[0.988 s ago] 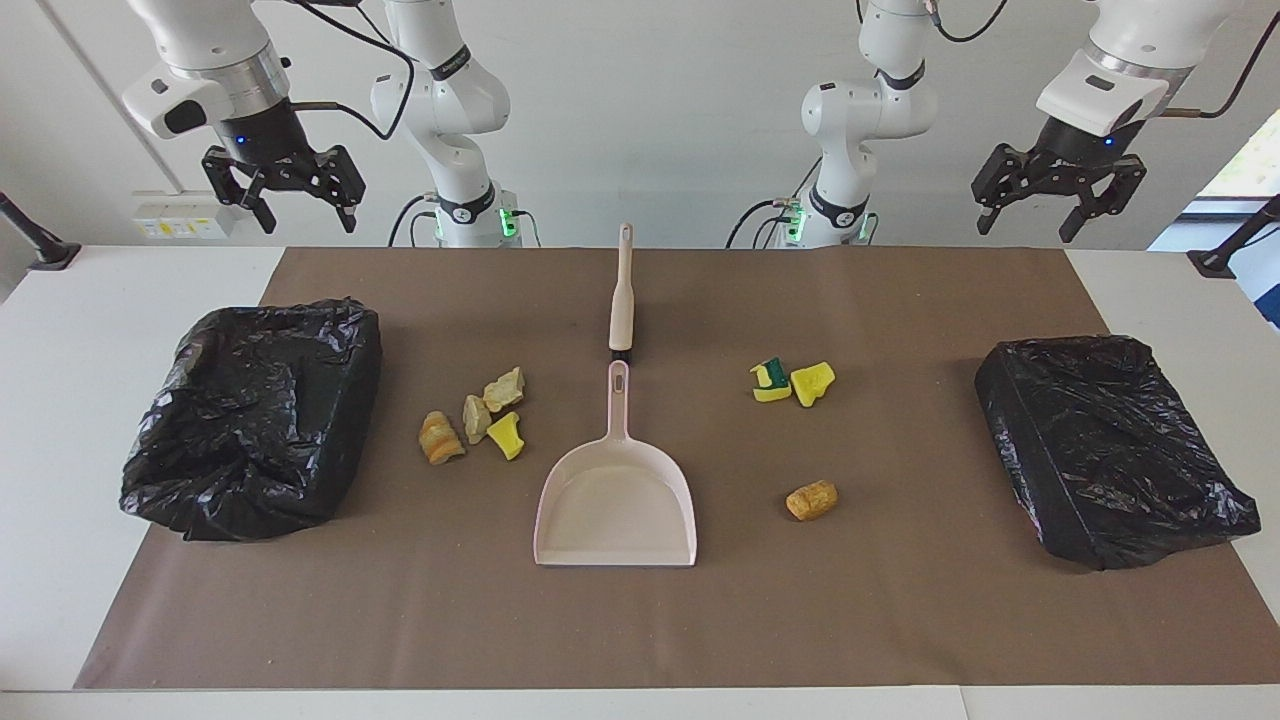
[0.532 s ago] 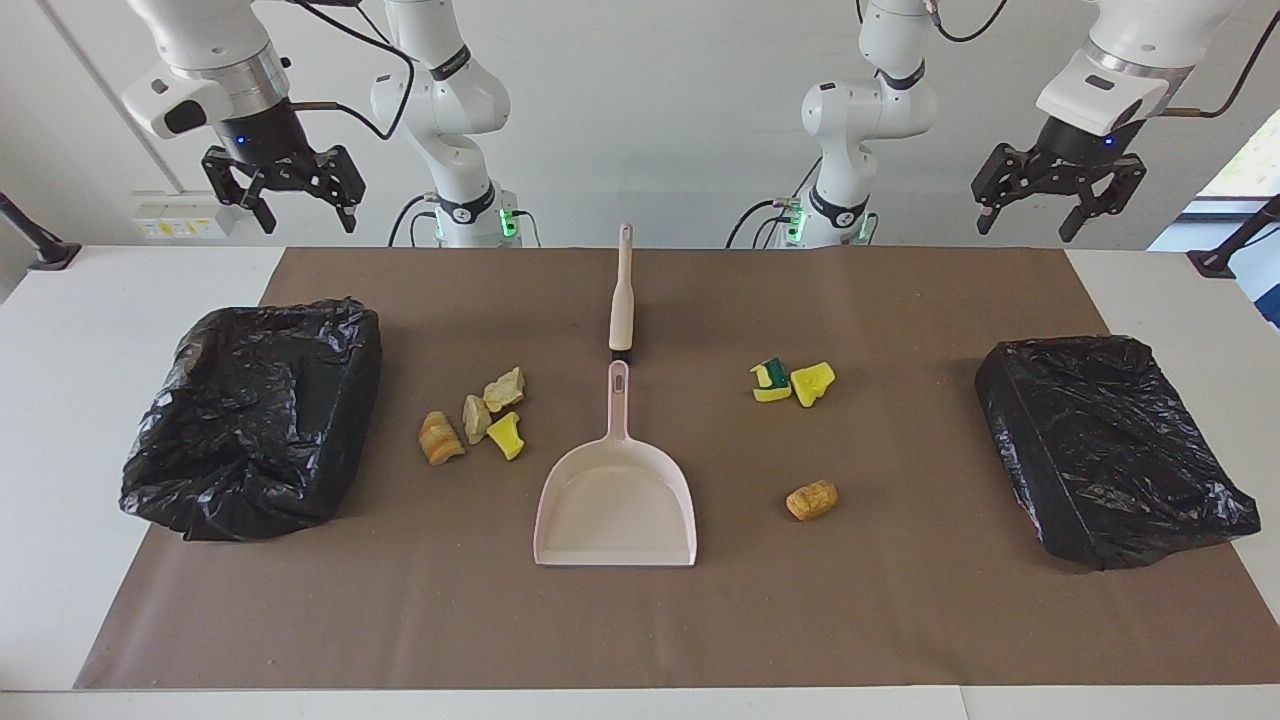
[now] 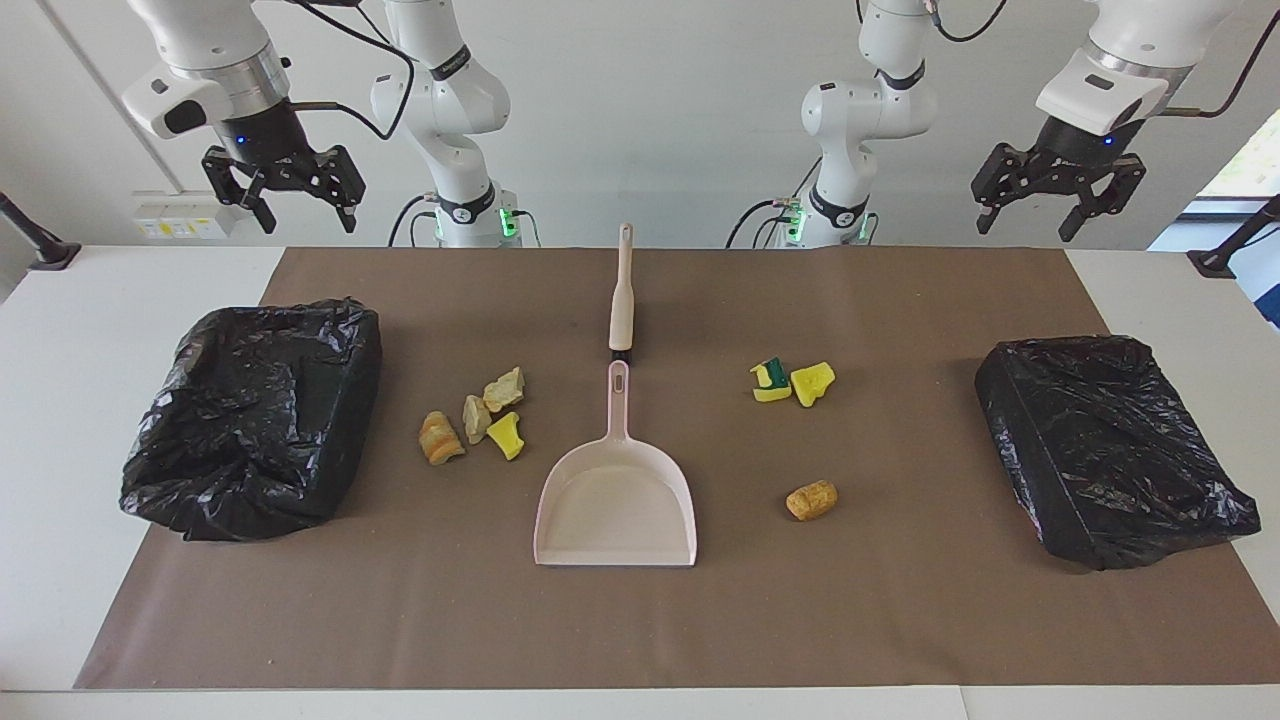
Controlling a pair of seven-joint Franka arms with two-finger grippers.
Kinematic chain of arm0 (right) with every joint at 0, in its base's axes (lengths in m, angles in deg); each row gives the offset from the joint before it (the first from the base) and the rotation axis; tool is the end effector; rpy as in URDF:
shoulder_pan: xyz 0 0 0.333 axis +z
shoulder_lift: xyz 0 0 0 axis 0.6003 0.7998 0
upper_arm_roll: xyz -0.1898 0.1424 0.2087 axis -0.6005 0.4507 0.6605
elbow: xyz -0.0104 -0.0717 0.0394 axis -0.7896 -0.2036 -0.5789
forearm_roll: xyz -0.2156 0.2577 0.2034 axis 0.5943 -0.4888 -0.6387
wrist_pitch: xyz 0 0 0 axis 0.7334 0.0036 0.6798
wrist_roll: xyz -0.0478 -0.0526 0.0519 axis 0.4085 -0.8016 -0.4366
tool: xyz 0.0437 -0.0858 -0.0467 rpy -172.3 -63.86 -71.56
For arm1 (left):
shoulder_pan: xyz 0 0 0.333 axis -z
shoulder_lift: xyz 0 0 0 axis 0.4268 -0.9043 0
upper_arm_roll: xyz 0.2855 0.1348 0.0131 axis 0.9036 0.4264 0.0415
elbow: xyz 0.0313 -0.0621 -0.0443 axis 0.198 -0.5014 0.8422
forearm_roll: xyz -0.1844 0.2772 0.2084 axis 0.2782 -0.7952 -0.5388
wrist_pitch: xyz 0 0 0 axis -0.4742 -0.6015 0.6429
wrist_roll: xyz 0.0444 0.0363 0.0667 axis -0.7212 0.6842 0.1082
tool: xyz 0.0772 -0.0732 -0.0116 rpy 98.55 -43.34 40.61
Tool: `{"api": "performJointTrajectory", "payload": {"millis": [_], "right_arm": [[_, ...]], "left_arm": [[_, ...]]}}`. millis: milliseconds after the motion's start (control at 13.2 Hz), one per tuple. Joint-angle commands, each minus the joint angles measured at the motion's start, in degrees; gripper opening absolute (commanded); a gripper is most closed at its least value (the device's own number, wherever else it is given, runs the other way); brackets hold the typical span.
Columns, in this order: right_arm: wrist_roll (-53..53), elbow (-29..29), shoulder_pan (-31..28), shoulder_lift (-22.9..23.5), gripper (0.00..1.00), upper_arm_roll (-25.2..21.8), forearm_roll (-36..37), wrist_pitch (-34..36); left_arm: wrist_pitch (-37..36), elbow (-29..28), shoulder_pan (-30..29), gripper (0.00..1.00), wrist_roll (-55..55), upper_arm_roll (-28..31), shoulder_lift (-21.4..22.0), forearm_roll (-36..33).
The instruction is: Sweep and dump trash in bin
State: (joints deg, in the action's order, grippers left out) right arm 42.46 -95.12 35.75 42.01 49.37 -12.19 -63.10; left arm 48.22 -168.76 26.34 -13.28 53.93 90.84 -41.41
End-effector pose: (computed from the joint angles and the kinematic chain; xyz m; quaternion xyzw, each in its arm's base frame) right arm 0.5122 -0.0226 0.6608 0.9999 0.0050 0.0100 0.0087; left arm 0.5246 -0.0435 0.6868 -0.9943 0.1031 -0.0256 0.0016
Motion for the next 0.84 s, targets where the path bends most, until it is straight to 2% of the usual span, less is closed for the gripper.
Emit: {"api": "performJointTrajectory", "payload": {"millis": [0,760], "right_arm": [[0.6,0.0,-0.4,-0.4,1.00,0.2,-0.5,-0.2],[0.4,-0.1,-0.3,-0.5,1.00,0.3,-0.5,0.3]], "left_arm": [[-1.1,0.6,0.1,1.00,0.3,0.2,0.5,0.1],[-1.5,0.5,0.0,1.00,0.3,0.2,0.6,0.2]]}}
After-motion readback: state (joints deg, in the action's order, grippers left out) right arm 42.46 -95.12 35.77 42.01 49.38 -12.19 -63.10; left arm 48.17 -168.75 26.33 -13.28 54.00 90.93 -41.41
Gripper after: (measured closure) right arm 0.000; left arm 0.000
